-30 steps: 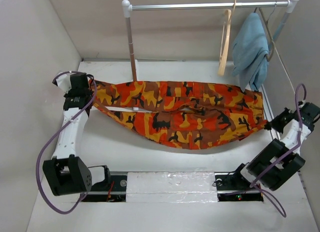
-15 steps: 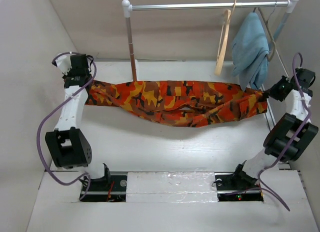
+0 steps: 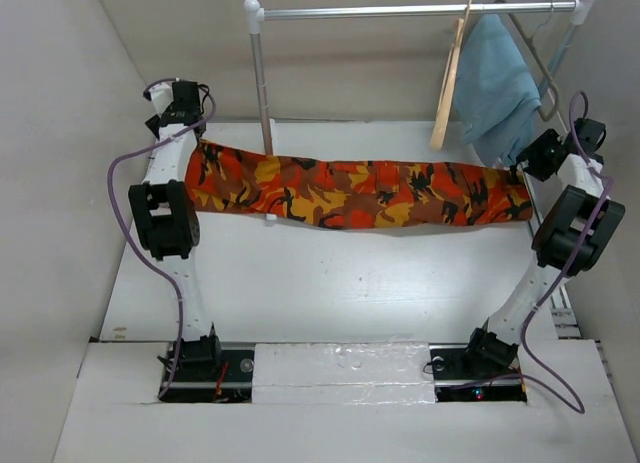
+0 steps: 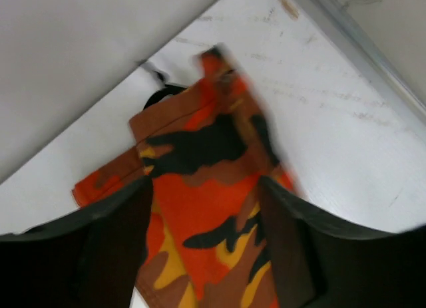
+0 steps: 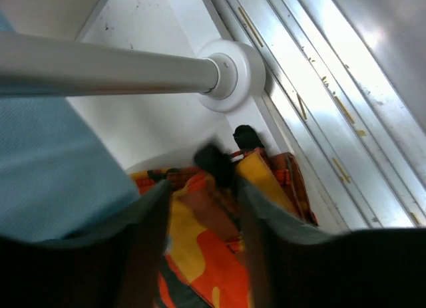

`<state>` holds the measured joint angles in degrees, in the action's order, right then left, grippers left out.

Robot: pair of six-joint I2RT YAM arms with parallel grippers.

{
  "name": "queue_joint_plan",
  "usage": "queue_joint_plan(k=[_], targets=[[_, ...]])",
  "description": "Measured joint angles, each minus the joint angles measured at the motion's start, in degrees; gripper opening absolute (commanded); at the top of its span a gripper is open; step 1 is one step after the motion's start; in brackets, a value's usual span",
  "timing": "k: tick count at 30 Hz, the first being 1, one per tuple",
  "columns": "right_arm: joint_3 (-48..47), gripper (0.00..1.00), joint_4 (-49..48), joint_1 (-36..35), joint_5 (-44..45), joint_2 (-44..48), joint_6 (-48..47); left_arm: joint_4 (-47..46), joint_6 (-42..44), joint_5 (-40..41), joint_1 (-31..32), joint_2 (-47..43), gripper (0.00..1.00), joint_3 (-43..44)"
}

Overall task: Place the trousers on the hanger
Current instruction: Fold the trousers at the center of the board.

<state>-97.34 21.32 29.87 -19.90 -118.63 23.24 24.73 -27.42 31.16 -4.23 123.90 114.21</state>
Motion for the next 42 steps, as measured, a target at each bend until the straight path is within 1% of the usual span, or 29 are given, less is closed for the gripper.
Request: queue_joint_plan(k=[2, 5, 7, 8, 11, 13, 15, 18, 19, 20, 21, 22, 23, 24, 25, 28, 31, 35, 38, 40, 41, 42], targets=[[0.0, 0.62, -0.3, -0.5, 0.0, -0.6, -0.3, 2.6, 0.3, -0.3, 0.2, 0.5, 0.69, 0.8], [0.3, 0.65, -0.3, -0.8, 0.0, -0.2, -1.2, 4.4, 0.2, -0.2, 0.0, -0.9, 0.69, -0.8], [5.0, 0.66, -3.0, -0.7, -0.3, 3.0, -1.5, 1.6, -0.1, -0.7, -0.1, -6.1, 0.69, -9.1], [7.5, 0.66, -3.3, -0.6, -0.7, 4.9, -1.4, 0.8, -0.3, -1.0, -0.1, -9.9, 0.65, -14.8], [15.6, 0.66, -4.3, 0.2, -1.6, 12.3, -1.7, -0.9, -1.7, -3.6, -1.0, -21.2, 0.63, -29.6], [20.9, 0.65, -5.6, 0.9, -1.6, 17.7, -2.1, -2.2, -2.8, -6.4, -1.9, -27.3, 0.63, -36.6], [25.8, 0.63, -6.9, 1.5, -1.5, 23.1, -2.5, -3.3, -3.7, -9.3, -2.7, -30.4, 0.63, -40.5], [32.4, 0.56, -9.1, 2.6, -1.6, 29.2, -2.8, -5.5, -5.4, -14.2, -3.4, -30.3, 0.62, -43.8], [34.4, 0.55, -9.7, 3.1, -1.7, 30.7, -2.9, -5.8, -5.9, -15.7, -3.3, -29.5, 0.61, -44.6], [36.5, 0.55, -10.3, 4.0, -1.9, 31.8, -3.0, -6.0, -6.4, -17.2, -3.3, -28.5, 0.58, -45.1], [38.5, 0.58, -10.8, 4.9, -2.2, 32.9, -3.1, -6.1, -6.8, -18.5, -3.3, -27.3, 0.54, -45.5], [40.2, 0.58, -10.9, 5.8, -2.3, 33.5, -3.3, -6.2, -7.3, -19.7, -3.2, -26.2, 0.48, -45.7], [41.7, 0.59, -11.0, 6.8, -2.5, 33.9, -3.5, -6.4, -7.7, -20.7, -3.2, -25.2, 0.27, -46.0], [43.0, 0.60, -11.2, 7.6, -2.6, 34.0, -3.7, -6.5, -8.4, -21.6, -3.1, -24.3, 0.23, -46.2], [44.3, 0.62, -11.5, 8.2, -2.8, 34.2, -4.0, -6.6, -8.8, -22.3, -3.1, -23.7, 0.21, -46.4], [49.0, 0.64, -14.0, 8.3, -4.9, 34.5, -4.0, -7.3, -9.6, -24.5, -3.0, -22.7, 0.22, -47.6], [53.4, 0.64, -17.1, 7.5, -8.3, 33.0, -3.3, -8.2, -10.4, -25.9, -3.0, -22.4, 0.27, -49.2], [57.8, 0.64, -25.9, 6.8, -12.0, 27.1, 0.7, -9.5, -11.2, -27.0, -3.0, -20.6, 0.29, -49.7], [58.4, 0.63, -33.6, 6.1, -13.8, 24.3, 4.2, -10.9, -11.7, -27.1, -3.0, -20.1, 0.33, -49.8], [58.4, 0.62, -38.2, 5.2, -14.2, 22.5, 6.8, -11.7, -12.0, -27.0, -3.0, -20.1, 0.34, -50.0], [58.5, 0.59, -40.4, 4.5, -14.2, 21.6, 8.0, -11.9, -12.2, -26.9, -3.0, -20.1, 0.34, -50.0], [58.5, 0.52, -42.4, 4.0, -14.2, 20.7, 9.2, -12.1, -12.3, -26.7, -3.0, -20.1, 0.34, -50.0]])
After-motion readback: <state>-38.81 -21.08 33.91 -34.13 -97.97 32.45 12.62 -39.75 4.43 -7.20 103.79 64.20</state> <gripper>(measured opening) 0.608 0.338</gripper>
